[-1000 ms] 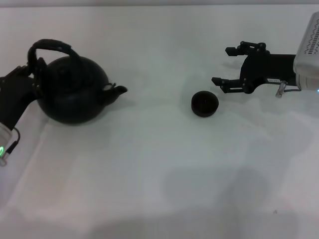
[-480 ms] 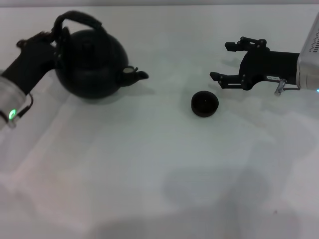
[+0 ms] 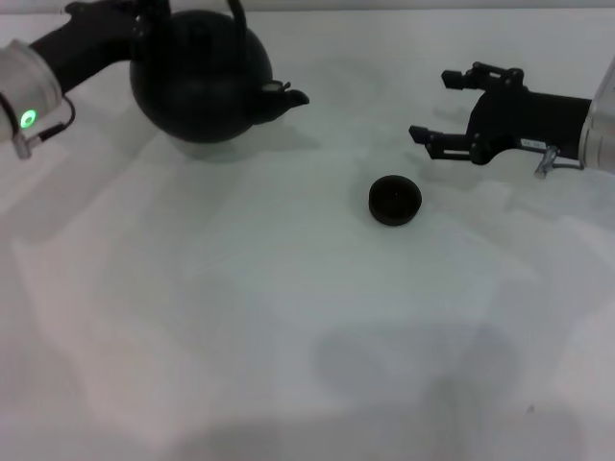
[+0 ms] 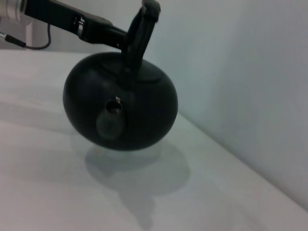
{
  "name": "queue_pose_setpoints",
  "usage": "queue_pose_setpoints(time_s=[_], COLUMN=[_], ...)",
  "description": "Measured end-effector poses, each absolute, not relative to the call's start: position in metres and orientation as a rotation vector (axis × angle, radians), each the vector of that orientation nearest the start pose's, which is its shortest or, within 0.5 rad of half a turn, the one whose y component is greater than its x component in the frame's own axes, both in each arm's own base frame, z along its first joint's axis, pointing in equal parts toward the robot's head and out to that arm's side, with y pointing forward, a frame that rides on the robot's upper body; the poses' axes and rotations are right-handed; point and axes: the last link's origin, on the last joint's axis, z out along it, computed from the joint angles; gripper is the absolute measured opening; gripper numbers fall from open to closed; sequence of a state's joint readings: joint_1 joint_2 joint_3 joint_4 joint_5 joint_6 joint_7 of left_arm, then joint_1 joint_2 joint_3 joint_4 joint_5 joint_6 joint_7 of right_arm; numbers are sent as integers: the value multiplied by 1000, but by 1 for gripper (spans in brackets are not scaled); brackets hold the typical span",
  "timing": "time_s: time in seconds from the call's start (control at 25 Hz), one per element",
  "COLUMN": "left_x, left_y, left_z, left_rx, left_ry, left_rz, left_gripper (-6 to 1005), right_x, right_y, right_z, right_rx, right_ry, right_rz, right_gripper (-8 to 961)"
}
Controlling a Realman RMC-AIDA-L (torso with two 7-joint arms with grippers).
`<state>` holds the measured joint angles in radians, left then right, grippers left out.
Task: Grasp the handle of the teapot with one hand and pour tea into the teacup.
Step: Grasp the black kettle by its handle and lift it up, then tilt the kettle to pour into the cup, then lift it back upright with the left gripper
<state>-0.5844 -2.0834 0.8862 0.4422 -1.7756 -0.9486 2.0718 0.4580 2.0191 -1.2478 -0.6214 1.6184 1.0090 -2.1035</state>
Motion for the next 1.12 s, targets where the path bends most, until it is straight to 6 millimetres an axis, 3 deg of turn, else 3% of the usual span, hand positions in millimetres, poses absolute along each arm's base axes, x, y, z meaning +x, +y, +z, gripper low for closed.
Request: queue_pose_setpoints(time_s=[0.32, 0.76, 1.12], left_x=[-231, -191, -171], left_y=[416, 409, 402], left_z=[-9, -20, -31], left_rx=[-2200, -2298, -2339], left_ry=[-604, -588, -527], left_rz=[-573, -377, -218], left_gripper=[126, 127, 126], right_x=[284, 304, 311], right_y=[369, 379, 374], right_z=[-6, 40, 43], right_rx=[-2425, -2215, -2192], right_ry=[255, 349, 355], right_rz=[408, 467, 467], right_gripper=[860, 860, 860])
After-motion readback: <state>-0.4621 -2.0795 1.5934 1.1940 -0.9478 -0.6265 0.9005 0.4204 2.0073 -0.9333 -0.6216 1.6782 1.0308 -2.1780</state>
